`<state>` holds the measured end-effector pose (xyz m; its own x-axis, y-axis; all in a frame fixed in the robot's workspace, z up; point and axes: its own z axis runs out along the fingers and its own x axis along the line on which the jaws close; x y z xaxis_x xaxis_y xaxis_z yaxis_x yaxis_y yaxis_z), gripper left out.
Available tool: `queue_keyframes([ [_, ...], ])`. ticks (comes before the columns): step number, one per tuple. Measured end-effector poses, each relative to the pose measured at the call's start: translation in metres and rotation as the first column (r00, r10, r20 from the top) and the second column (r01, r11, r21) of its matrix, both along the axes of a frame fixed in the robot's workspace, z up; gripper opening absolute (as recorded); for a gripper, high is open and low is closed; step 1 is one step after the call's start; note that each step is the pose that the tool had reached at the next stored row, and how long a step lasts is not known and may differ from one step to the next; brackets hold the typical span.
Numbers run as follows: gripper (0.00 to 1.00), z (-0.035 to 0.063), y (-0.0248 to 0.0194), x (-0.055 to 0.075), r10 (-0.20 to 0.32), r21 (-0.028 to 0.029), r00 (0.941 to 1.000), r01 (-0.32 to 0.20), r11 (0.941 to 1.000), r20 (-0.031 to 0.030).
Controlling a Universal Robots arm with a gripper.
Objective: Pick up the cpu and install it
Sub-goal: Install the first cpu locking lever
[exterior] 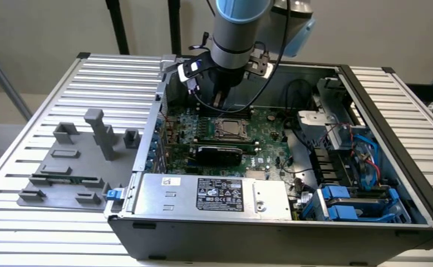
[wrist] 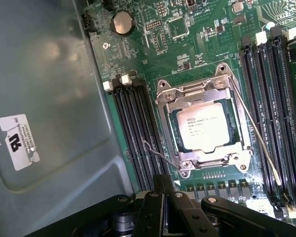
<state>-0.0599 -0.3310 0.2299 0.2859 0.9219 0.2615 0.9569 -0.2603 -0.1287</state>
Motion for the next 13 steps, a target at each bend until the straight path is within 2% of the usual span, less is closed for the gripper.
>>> queue_keyframes([
  [5, 0.11, -0.0052, 0.0063, 0.000, -0.002, -0.0249, 1.0000, 0.002, 0.9997, 0.0000],
  [8, 0.11, -0.0085, 0.0069, -0.001, -0.004, -0.0386, 1.0000, 0.004, 0.9992, 0.0000],
  [11, 0.11, -0.0120, 0.0070, -0.001, -0.007, -0.0487, 1.0000, 0.007, 0.9988, 0.0002],
  [13, 0.11, -0.0139, 0.0070, -0.001, -0.007, -0.0505, 1.0000, 0.007, 0.9987, 0.0000],
])
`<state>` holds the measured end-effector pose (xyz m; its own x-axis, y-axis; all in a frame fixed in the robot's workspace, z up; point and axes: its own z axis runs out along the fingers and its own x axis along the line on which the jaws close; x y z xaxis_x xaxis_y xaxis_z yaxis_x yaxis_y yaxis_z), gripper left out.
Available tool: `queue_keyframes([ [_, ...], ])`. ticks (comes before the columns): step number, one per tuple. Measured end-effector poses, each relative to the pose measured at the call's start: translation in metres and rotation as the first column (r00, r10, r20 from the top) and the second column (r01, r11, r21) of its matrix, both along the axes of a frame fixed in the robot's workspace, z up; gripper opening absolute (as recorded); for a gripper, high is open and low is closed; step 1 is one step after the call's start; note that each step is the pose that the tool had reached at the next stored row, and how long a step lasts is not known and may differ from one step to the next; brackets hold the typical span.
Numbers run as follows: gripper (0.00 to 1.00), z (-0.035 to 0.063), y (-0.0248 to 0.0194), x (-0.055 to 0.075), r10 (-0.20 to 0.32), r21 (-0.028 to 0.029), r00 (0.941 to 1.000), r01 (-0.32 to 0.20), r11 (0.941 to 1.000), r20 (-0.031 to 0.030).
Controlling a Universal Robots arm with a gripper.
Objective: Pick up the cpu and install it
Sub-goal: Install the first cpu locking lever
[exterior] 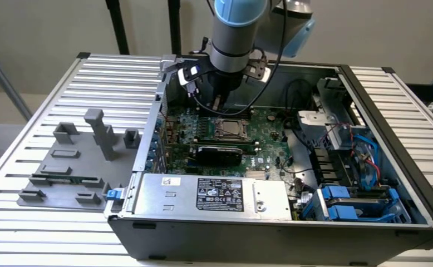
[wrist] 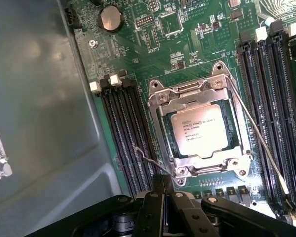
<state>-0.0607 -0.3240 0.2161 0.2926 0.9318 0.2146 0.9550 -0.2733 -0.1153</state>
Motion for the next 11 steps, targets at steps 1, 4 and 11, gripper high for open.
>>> queue_keyframes([
  [1, 0.11, -0.0008, 0.0000, 0.0000, 0.000, -0.0001, 1.0000, 0.000, 1.0000, -0.0001],
  [4, 0.11, -0.0034, 0.0000, -0.0001, 0.000, -0.0001, 1.0000, 0.000, 1.0000, -0.0010],
  [11, 0.11, -0.0086, 0.0000, 0.0001, 0.000, -0.0001, 1.0000, 0.000, 1.0000, -0.0034],
])
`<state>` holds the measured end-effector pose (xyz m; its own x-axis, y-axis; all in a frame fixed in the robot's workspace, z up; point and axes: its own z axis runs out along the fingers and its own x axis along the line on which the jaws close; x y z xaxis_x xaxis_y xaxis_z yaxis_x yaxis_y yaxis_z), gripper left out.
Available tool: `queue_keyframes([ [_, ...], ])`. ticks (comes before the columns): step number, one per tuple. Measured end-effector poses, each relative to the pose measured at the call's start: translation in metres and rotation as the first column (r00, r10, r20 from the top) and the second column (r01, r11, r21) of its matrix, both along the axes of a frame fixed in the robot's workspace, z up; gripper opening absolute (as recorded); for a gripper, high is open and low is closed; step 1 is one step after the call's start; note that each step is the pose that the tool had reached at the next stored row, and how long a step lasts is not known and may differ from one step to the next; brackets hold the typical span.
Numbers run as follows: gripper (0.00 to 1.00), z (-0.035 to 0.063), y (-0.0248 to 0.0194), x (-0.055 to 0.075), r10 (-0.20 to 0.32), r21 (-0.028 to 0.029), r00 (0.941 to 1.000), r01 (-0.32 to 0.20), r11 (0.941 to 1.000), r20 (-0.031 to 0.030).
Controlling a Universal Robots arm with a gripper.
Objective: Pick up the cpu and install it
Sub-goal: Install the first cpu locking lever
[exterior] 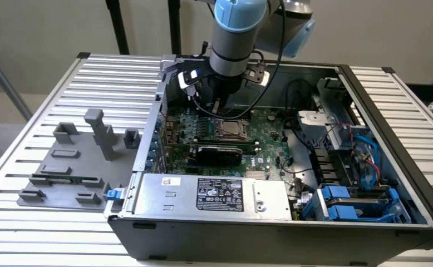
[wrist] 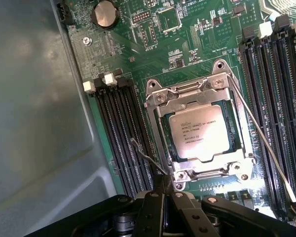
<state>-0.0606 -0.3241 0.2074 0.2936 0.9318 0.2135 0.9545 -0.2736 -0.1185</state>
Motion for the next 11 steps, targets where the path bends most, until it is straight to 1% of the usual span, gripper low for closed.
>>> queue_keyframes([
  [2, 0.11, -0.0005, 0.0000, 0.0012, 0.000, 0.0000, 1.0000, 0.000, 1.0000, -0.0026],
  [4, 0.11, -0.0009, 0.0000, 0.0037, 0.000, 0.0005, 1.0000, 0.000, 1.0000, -0.0074],
  [7, 0.11, -0.0011, 0.0000, 0.0073, 0.000, 0.0013, 0.9998, 0.000, 1.0000, -0.0183],
  [9, 0.11, -0.0011, 0.0000, 0.0079, 0.000, 0.0017, 0.9996, 0.000, 1.0000, -0.0272],
  [11, 0.11, -0.0013, 0.0000, 0.0078, 0.000, 0.0024, 0.9994, 0.000, 1.0000, -0.0334],
])
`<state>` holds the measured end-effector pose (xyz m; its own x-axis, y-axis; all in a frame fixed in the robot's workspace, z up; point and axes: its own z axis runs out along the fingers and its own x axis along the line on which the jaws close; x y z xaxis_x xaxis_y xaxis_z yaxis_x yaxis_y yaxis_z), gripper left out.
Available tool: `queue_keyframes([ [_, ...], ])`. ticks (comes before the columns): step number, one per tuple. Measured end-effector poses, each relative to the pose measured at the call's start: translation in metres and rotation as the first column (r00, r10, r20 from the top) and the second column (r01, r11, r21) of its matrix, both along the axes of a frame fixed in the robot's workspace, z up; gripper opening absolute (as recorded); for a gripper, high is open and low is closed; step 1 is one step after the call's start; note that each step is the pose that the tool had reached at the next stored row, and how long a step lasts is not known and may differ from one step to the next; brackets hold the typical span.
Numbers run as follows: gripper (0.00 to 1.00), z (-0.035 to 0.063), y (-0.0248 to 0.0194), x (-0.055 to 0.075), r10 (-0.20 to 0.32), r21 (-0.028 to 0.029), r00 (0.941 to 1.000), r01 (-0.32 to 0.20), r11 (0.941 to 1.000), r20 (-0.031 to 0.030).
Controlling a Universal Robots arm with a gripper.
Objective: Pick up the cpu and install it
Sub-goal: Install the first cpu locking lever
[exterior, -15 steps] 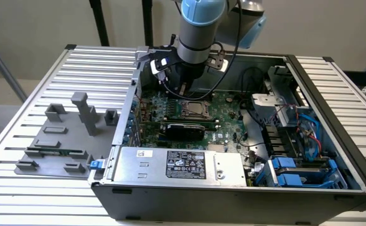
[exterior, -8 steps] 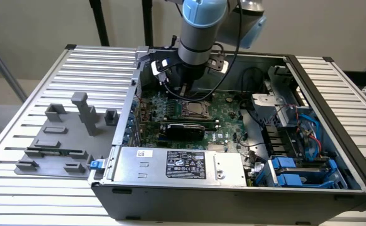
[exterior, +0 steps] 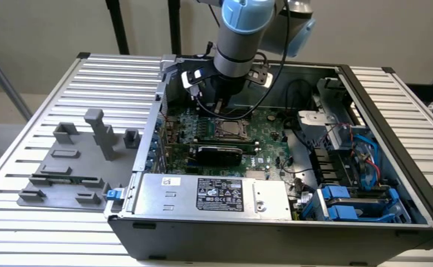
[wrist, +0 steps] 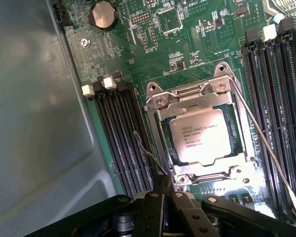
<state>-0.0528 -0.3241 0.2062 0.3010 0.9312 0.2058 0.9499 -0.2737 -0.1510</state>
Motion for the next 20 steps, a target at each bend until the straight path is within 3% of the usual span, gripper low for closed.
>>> queue_keyframes([
  [3, 0.11, -0.0002, 0.0000, 0.0000, -0.002, 0.0010, 1.0000, 0.002, 1.0000, -0.0073],
  [6, 0.11, -0.0004, 0.0000, 0.0002, -0.006, 0.0041, 0.9999, 0.006, 1.0000, -0.0110],
  [10, 0.11, -0.0006, 0.0001, 0.0006, -0.019, 0.0070, 0.9998, 0.019, 0.9998, -0.0117],
  [20, 0.11, -0.0024, 0.0000, 0.0046, -0.056, 0.0069, 0.9984, 0.056, 0.9984, -0.0119],
])
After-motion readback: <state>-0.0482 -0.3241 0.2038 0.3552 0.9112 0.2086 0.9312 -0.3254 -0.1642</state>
